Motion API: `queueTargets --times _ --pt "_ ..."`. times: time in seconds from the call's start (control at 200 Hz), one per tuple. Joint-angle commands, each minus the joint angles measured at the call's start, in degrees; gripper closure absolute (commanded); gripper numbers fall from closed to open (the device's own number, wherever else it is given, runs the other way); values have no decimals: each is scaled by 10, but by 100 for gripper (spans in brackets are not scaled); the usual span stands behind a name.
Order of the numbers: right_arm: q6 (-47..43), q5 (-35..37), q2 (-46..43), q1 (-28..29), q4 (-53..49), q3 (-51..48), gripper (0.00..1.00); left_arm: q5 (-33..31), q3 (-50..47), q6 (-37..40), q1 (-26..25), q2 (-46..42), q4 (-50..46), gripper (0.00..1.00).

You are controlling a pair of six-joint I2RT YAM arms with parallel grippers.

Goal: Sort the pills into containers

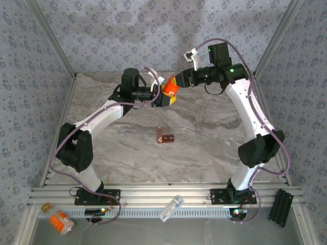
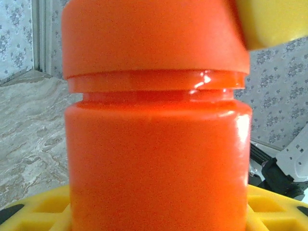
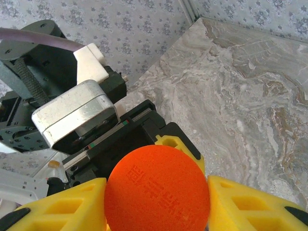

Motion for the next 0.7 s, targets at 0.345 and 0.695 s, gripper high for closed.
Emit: queueTargets --times 0.345,0.695 --pt "242 258 -20 101 95 -107 54 -190 -4 95 -51 -40 29 100" --pt "291 276 -37 104 133 -129 51 -255 -51 87 -65 -53 85 100"
